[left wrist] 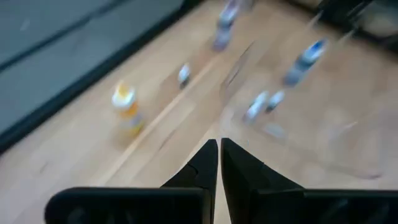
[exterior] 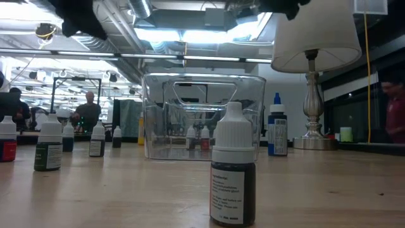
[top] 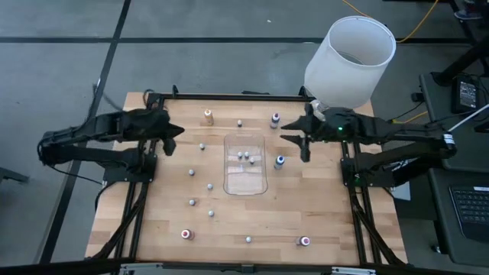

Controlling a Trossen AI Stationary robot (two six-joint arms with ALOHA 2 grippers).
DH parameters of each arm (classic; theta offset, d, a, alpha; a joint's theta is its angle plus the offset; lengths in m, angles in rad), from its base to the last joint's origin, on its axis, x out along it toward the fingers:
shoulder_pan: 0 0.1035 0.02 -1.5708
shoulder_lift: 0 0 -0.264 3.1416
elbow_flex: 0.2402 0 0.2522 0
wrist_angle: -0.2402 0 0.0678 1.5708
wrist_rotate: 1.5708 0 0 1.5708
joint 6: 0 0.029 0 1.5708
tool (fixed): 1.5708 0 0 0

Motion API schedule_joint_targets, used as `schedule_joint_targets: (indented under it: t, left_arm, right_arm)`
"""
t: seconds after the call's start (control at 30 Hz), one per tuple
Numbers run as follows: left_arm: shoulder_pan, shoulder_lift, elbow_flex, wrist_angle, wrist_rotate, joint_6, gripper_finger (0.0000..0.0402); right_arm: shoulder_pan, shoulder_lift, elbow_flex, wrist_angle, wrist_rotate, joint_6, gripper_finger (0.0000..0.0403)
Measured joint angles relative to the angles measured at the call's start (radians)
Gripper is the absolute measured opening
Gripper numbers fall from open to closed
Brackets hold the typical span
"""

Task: Pick & Place food coloring
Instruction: Put the small blue food coloring into the transparent bin

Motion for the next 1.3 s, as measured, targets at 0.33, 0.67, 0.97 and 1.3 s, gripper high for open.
schedule_joint_targets:
  t: [0.33, 0.67, 0.97, 1.3]
  left_arm:
    - [0.128, 0.223, 0.031, -0.104, 0.119, -0.04, 0.0061]
    - [0.235, 0.41, 0.031, -0.094, 0.278, 0.141, 0.0199]
    - [0.254, 0.596, 0.031, 0.05, 0.275, 0.363, 0.0232]
    - [0.255, 0.539, -0.016, 0.151, 0.366, 0.396, 0.0227]
  right_arm:
    - [-0.045, -0.111, -0.169, 0.199, -0.001, -0.009, 0.0138]
    - [-0.045, -0.108, -0.172, 0.232, -0.024, 0.022, 0.0138]
    - [-0.045, -0.108, -0.172, 0.235, -0.007, 0.035, 0.0138]
    - [-0.045, -0.108, -0.172, 0.234, -0.007, 0.051, 0.0138]
